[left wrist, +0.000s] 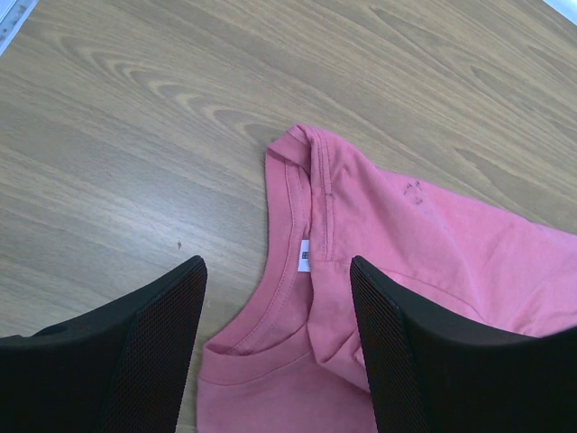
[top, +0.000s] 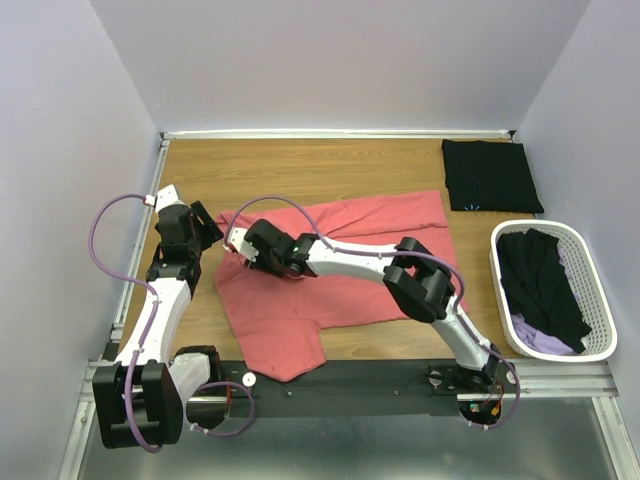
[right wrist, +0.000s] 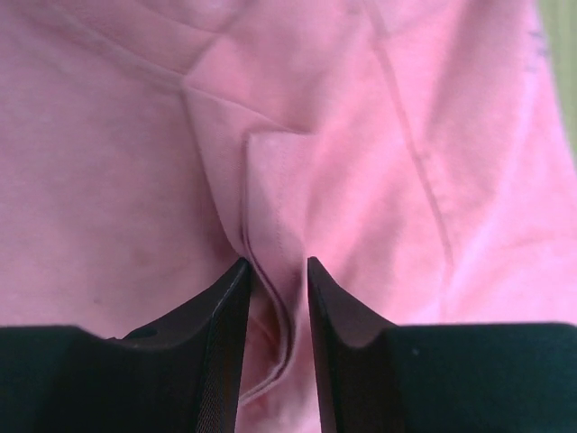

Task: Fold and stack the t-shirts
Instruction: Fold the tshirt

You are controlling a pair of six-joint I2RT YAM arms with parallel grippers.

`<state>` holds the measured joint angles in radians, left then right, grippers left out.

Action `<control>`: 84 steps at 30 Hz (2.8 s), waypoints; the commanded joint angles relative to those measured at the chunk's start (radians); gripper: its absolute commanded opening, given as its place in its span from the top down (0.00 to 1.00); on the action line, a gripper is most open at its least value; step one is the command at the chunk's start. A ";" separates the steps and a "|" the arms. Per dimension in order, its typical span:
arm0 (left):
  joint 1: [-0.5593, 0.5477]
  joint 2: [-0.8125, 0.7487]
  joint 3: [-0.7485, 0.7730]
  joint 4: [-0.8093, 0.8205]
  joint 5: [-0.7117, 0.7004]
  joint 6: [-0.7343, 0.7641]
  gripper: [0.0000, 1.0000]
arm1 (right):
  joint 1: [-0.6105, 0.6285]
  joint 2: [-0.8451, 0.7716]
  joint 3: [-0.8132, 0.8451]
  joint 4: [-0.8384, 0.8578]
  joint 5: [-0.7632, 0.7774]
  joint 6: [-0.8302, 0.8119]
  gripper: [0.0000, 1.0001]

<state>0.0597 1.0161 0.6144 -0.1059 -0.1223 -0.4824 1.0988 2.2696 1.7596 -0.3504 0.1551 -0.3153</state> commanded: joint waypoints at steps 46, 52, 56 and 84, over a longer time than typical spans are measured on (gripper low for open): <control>0.008 -0.008 -0.013 0.018 0.033 0.005 0.28 | -0.169 -0.088 0.017 0.042 -0.269 0.206 0.63; 0.008 -0.007 -0.016 0.021 0.036 0.005 0.28 | -0.169 -0.007 0.083 0.044 -0.269 0.228 0.63; 0.008 -0.004 -0.015 0.022 0.039 0.005 0.28 | -0.169 0.034 0.126 0.045 -0.284 0.232 0.63; 0.008 -0.013 -0.015 0.023 0.042 0.005 0.28 | -0.103 -0.012 0.127 0.051 -0.134 0.219 0.59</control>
<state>0.0635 1.0164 0.6125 -0.0986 -0.0933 -0.4820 1.0203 2.3039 1.8652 -0.3077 -0.0315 -0.1055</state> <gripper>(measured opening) 0.723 0.416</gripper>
